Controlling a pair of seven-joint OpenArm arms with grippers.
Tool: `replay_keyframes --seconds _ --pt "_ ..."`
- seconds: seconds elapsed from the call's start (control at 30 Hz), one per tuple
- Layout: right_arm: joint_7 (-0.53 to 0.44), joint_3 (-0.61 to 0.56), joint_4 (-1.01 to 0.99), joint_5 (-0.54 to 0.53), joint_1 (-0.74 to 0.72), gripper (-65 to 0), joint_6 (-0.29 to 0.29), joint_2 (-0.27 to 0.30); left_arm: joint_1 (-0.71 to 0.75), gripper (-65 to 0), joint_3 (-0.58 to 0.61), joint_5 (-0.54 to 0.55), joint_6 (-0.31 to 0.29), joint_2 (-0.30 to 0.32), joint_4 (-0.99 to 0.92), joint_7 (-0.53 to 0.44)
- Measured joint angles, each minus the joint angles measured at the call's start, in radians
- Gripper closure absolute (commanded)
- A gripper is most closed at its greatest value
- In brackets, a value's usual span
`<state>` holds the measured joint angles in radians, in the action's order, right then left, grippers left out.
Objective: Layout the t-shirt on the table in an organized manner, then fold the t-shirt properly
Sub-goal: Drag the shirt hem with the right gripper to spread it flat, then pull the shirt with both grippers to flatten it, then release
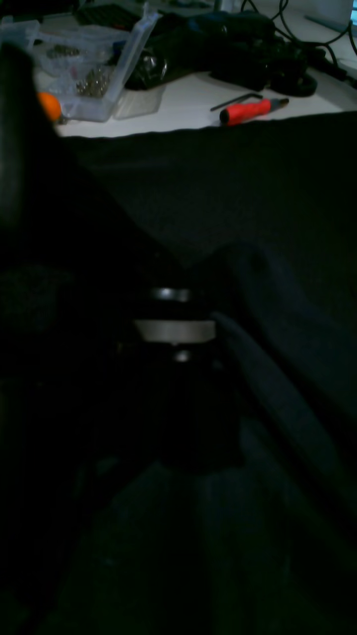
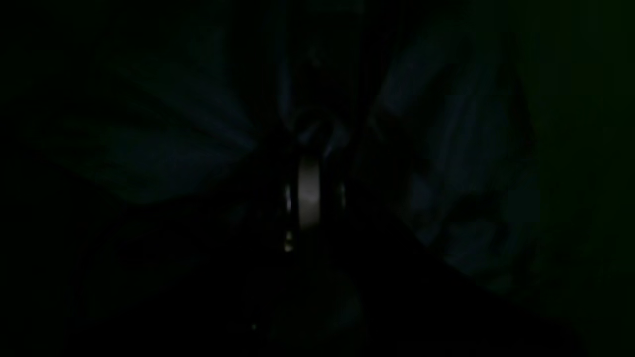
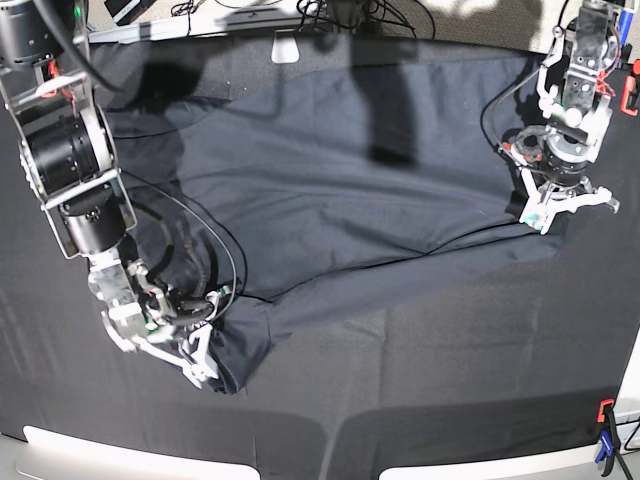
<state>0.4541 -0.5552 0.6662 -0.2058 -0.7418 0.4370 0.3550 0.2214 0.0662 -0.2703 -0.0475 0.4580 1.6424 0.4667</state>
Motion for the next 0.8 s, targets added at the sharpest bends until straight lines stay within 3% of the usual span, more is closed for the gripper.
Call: replay_keyframes --seconds 0.13,0.33,0.47,0.63,0.8 --pt "0.009 0.103 0.126 0.000 -0.006 0.0 0.000 -0.001 -0.026 0.0 0.000 -0.008 0.046 0.002 0.000 -0.003" --pt "-0.019 0.253 0.159 0.021 -0.024 0.0 -0.030 -0.009 -0.120 0.0 0.000 0.003 0.052 0.019 0.000 0.001" --pt "-0.066 0.306 0.158 0.083 -0.028 0.0 -0.060 -0.005 -0.212 0.0 0.000 0.080 0.053 0.016 -0.023 -0.027" --pt "-0.099 0.306 0.157 0.101 -0.028 0.0 -0.105 -0.014 -0.375 0.0 0.000 0.171 0.053 0.016 -0.211 -0.100" --pt "-0.140 0.307 0.158 0.203 -0.029 0.0 -0.153 -0.048 -0.560 0.0 0.001 0.249 0.048 -0.003 -0.432 -0.150"
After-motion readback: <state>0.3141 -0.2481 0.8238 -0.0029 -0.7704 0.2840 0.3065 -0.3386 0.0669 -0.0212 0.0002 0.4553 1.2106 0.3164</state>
